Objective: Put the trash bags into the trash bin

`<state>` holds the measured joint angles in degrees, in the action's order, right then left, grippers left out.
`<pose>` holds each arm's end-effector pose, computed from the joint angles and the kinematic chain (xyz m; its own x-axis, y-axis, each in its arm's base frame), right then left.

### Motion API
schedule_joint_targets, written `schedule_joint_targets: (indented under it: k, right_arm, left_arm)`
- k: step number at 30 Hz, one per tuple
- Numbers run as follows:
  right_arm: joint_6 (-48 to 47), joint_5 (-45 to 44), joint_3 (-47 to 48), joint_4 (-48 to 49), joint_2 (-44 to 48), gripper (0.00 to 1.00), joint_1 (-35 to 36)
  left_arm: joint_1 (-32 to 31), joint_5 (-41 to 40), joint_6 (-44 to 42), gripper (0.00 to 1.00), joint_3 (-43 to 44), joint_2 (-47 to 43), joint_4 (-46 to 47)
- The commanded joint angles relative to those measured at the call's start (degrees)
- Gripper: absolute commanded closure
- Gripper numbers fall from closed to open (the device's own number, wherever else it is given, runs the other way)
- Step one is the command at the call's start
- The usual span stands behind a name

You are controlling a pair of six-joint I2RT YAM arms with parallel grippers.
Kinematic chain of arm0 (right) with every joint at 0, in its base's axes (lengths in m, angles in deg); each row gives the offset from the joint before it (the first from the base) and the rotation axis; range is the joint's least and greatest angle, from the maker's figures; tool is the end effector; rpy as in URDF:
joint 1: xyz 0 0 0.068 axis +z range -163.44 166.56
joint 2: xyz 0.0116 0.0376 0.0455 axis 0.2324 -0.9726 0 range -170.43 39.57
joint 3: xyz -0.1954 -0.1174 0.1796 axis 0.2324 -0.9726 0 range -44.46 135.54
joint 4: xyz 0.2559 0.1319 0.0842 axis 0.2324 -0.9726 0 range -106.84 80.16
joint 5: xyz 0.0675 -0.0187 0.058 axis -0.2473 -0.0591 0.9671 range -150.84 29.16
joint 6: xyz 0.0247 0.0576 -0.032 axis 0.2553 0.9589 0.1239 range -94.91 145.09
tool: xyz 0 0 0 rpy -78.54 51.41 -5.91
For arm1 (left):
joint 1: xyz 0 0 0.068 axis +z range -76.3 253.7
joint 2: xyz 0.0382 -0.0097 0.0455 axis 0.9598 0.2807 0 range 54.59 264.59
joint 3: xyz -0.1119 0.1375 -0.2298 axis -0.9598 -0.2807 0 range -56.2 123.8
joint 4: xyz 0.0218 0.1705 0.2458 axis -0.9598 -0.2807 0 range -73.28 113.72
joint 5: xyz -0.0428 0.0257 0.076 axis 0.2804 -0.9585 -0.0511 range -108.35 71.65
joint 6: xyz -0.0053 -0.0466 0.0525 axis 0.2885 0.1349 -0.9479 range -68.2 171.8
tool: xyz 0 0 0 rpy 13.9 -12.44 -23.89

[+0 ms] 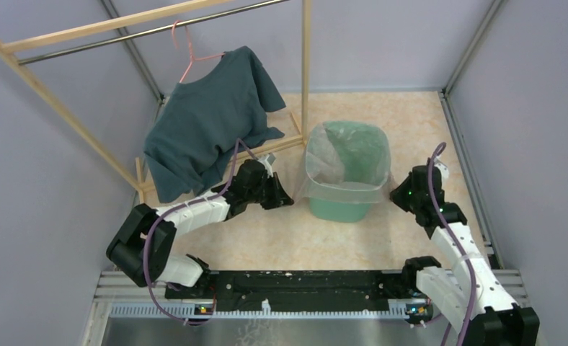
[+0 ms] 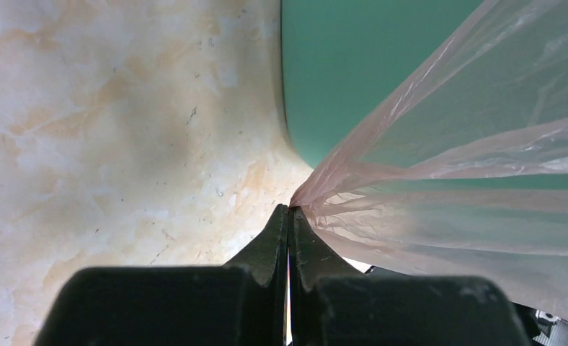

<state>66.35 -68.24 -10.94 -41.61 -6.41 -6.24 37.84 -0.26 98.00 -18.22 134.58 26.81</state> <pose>0.2093 0.0190 0.2218 -0.5419 0.5906 -0.5979 0.4317 0.8060 0.4049 0.2519 -0.2041 0.1637 -0.8956 -0.1992 -0.3977 0.1535 0.7009 -0.6966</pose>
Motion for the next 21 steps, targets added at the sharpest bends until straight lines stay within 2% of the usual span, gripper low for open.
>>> schedule_joint_targets:
  k: [1,4,8,10,12,14,15,17,21]
  right_arm:
    - [1.1,4.7,-5.6,7.8,-2.4,0.84,-0.4]
    - [-0.6,6.4,-3.6,6.8,-6.3,0.84,-0.4]
    - [-4.4,1.1,3.8,-2.1,-4.1,0.80,-0.4]
    - [-5.8,-2.9,7.0,-6.1,-0.7,0.69,-0.4]
    - [-7.0,-4.1,8.0,-7.0,2.7,0.49,-0.4]
    - [-7.4,-5.5,9.2,-8.0,4.9,0.29,-0.4]
    - [-7.3,-6.6,10.6,-9.4,5.4,0.24,-0.4]
    - [-6.7,-8.7,15.1,-13.5,5.2,0.18,-0.4]
    - [-13.2,-12.2,26.2,-18.3,3.9,0.16,-0.4]
  left_arm:
    - [-1.5,-0.8,-0.7,1.00,-1.9,1.0,1.0]
    - [-2.6,-1.2,-0.7,1.00,-0.9,1.8,0.4]
    - [-3.4,-3.7,-1.0,1.00,0.1,0.1,-1.8]
    - [-3.5,-5.1,-1.1,1.00,-0.1,-1.3,-2.3]
    - [-3.5,-5.8,-1.0,1.00,-0.5,-2.3,-2.3]
    - [-3.6,-5.8,-0.9,0.93,-1.0,-2.8,-2.4]
    - [-3.5,-5.7,-0.9,0.91,-1.1,-3.1,-2.5]
    - [-3.5,-5.8,-1.2,0.86,-1.4,-3.8,-2.8]
    - [-3.5,-7.9,-1.6,0.80,-3.1,-7.0,-5.4]
